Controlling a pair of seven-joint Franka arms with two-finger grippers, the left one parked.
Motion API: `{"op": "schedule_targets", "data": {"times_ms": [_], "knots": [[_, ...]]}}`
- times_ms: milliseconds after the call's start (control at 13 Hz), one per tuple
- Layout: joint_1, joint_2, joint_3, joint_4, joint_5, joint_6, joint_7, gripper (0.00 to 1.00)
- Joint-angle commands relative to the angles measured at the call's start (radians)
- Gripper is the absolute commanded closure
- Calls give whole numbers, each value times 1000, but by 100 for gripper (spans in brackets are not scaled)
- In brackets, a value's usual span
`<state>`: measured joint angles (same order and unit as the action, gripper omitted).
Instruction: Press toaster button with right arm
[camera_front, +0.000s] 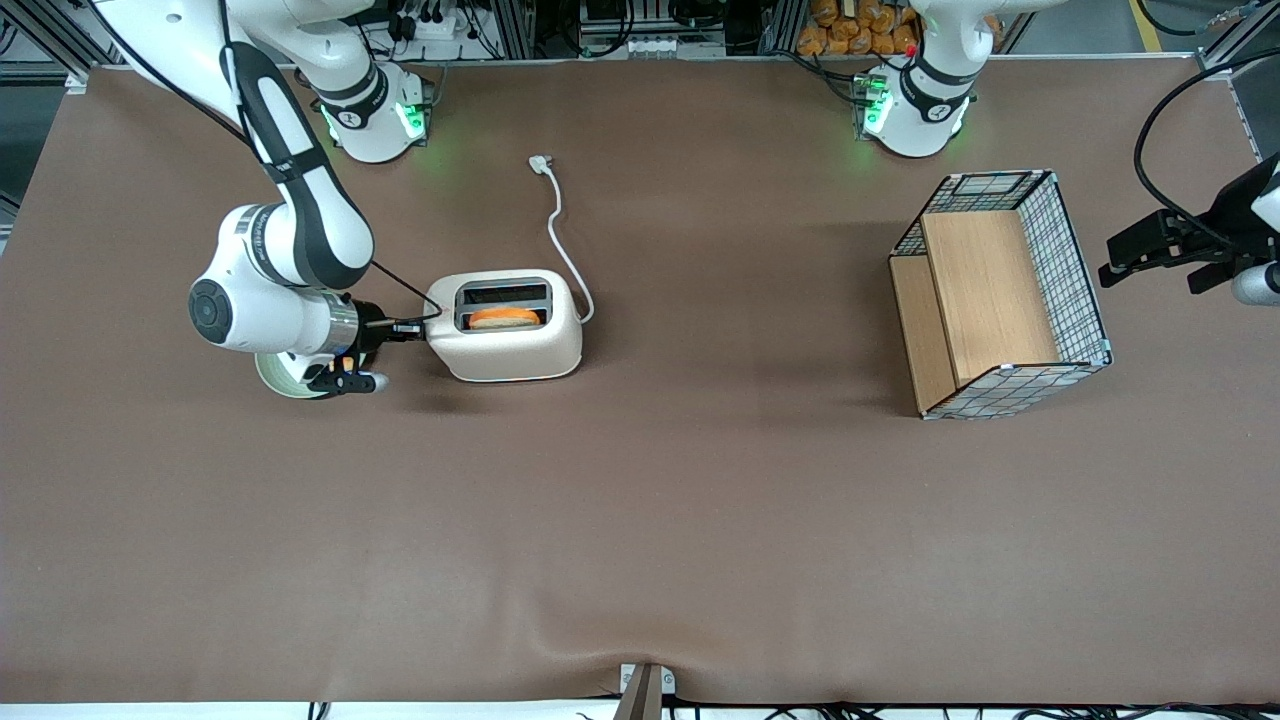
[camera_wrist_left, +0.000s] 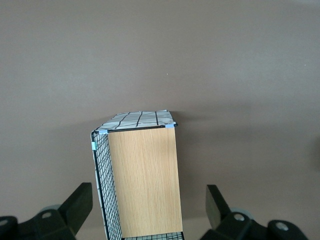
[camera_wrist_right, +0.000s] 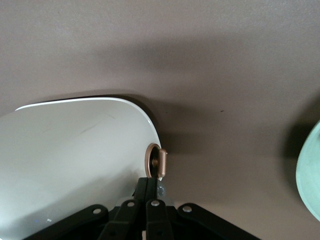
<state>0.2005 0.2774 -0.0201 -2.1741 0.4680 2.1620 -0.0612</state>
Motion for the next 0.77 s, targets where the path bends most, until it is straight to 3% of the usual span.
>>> {"op": "schedule_targets", "data": {"times_ms": [0, 692], "knots": [[36, 52, 5, -35, 44, 87, -31, 100], [42, 63, 5, -36, 50, 102, -31, 100]]}}
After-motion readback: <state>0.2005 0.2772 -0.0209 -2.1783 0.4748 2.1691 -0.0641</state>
